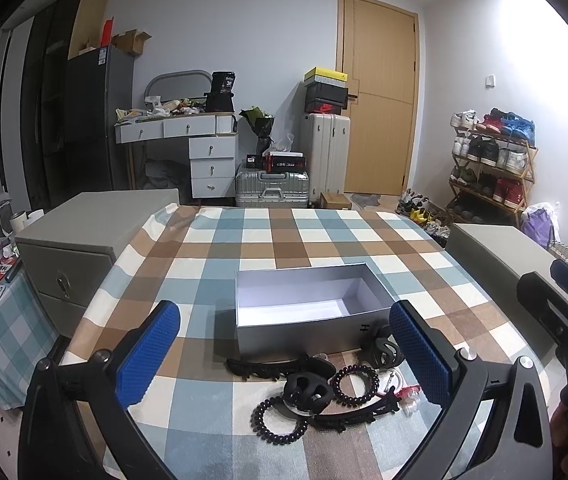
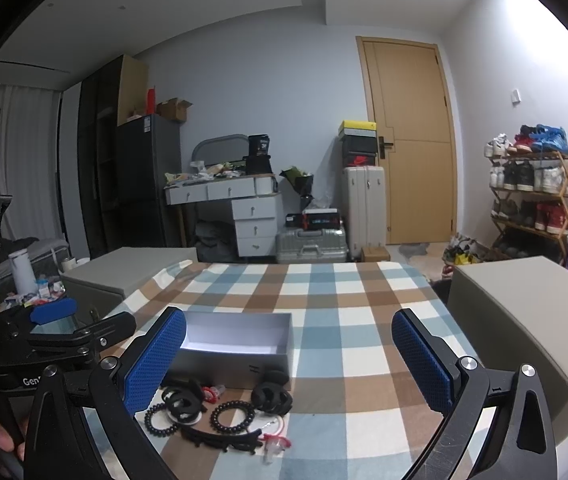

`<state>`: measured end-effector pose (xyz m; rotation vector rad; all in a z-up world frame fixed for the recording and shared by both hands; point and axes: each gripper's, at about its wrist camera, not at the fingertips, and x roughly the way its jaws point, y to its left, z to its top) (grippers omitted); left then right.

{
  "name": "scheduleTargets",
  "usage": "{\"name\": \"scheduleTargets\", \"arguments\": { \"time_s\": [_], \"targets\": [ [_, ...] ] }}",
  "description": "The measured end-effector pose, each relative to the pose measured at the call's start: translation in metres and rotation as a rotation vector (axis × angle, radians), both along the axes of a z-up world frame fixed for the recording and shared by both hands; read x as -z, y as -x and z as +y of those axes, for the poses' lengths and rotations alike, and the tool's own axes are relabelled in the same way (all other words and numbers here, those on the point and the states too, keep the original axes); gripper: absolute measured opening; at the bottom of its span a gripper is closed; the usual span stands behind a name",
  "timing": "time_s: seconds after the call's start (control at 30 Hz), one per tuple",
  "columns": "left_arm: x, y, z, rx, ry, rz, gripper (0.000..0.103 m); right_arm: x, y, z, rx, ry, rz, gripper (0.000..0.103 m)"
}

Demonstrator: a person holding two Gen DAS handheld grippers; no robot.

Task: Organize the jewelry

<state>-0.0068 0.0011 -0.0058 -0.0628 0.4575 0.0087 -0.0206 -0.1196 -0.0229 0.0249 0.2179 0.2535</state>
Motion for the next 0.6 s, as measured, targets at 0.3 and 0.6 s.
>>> {"name": "scheduleTargets", "arguments": {
  "time_s": [0.3,0.6],
  "targets": [
    [0.0013,-0.0037,0.0007,0.001,0.001,0.019,0.102,0.0006,-0.0004,0.0023,-0.014,0.003,0.001,0.103],
    [0.0052,-0.0054,0.0034,0.004,0.007,0.032,0.102,0.0033,-0.0032,0.0029,-0.044,-0.001,0.01,0.103]
  ]
}}
